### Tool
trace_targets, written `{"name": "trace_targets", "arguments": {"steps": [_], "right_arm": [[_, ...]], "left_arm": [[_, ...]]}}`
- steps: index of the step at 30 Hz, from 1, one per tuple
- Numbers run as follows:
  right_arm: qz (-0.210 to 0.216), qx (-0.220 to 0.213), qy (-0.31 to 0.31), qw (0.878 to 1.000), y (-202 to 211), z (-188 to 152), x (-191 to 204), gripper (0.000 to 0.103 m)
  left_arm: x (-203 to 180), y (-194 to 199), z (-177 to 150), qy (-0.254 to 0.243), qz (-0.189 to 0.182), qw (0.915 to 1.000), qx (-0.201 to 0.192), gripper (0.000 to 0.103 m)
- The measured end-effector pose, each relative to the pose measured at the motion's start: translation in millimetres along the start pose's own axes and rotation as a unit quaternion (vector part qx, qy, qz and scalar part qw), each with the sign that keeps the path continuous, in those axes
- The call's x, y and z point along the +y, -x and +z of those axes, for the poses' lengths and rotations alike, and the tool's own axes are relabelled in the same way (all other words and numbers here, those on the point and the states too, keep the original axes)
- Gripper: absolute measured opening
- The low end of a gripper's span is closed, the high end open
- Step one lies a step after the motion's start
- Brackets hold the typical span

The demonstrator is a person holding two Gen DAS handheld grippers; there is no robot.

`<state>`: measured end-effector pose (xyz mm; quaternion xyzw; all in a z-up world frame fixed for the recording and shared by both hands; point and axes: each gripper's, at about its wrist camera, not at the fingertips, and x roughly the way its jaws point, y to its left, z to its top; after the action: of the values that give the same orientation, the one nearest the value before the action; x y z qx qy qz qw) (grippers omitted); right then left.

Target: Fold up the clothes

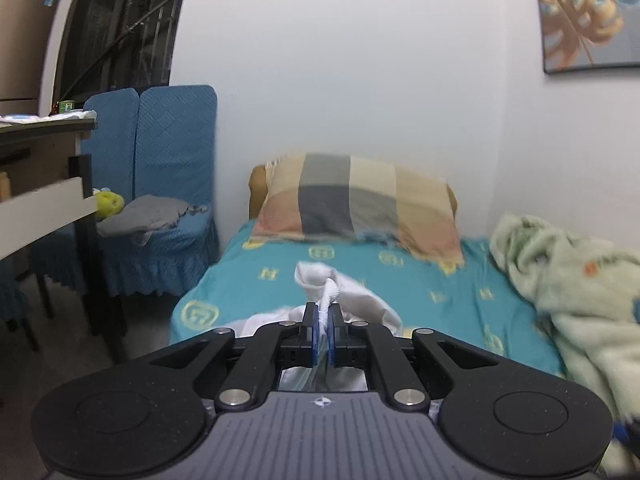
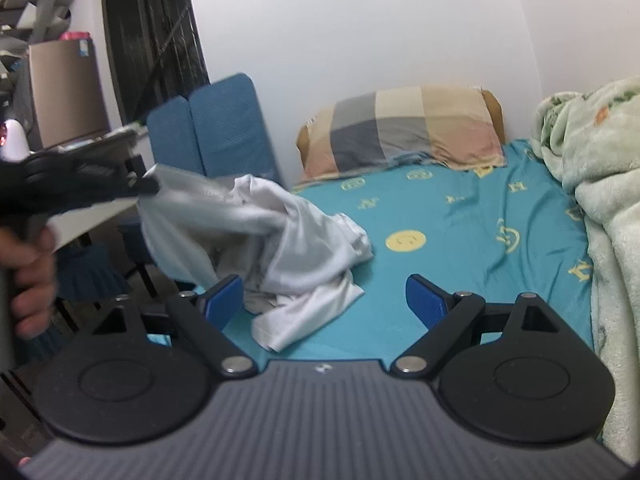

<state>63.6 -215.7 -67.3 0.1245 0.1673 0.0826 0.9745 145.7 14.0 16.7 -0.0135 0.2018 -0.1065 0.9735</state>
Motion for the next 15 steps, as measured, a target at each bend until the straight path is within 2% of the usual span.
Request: {"name": "trace_targets", "arguments": {"steps": [4, 6, 8, 10, 12, 15], "right_arm": [[0.014, 0.005, 0.006, 1.0, 9.4, -0.8, 6.9, 0.09], [0.018, 0.022, 0.014, 0.999, 9.9, -5.7, 12.2, 0.09], [0.023, 0.042, 0.023, 0.999, 9.5, -11.7, 17.8, 0.09], [0.03, 0.064, 0.038, 0.997, 6.7, -19.2, 24.5, 0.09], [0.034, 0.078, 0.046, 0.995, 5.0, -24.9, 30.9, 0.09], [0.044, 0.089, 0.044, 0.994, -0.4, -28.2, 37.2, 0.09]], "left_arm": [[-0.8, 52.5, -28.9, 0.024, 0.002, 0.9987, 0.044, 0.005], [6.5, 69.1, -51.0, 0.048, 0.011, 0.9963, 0.07, 0.005], [17.3, 72.9, -68.8, 0.082, 0.021, 0.9908, 0.105, 0.005], [31.7, 79.5, -85.3, 0.135, 0.017, 0.9815, 0.135, 0.005], [43.2, 80.2, -92.1, 0.164, 0.019, 0.9752, 0.147, 0.005], [51.5, 79.2, -90.4, 0.174, 0.027, 0.974, 0.142, 0.005]]}}
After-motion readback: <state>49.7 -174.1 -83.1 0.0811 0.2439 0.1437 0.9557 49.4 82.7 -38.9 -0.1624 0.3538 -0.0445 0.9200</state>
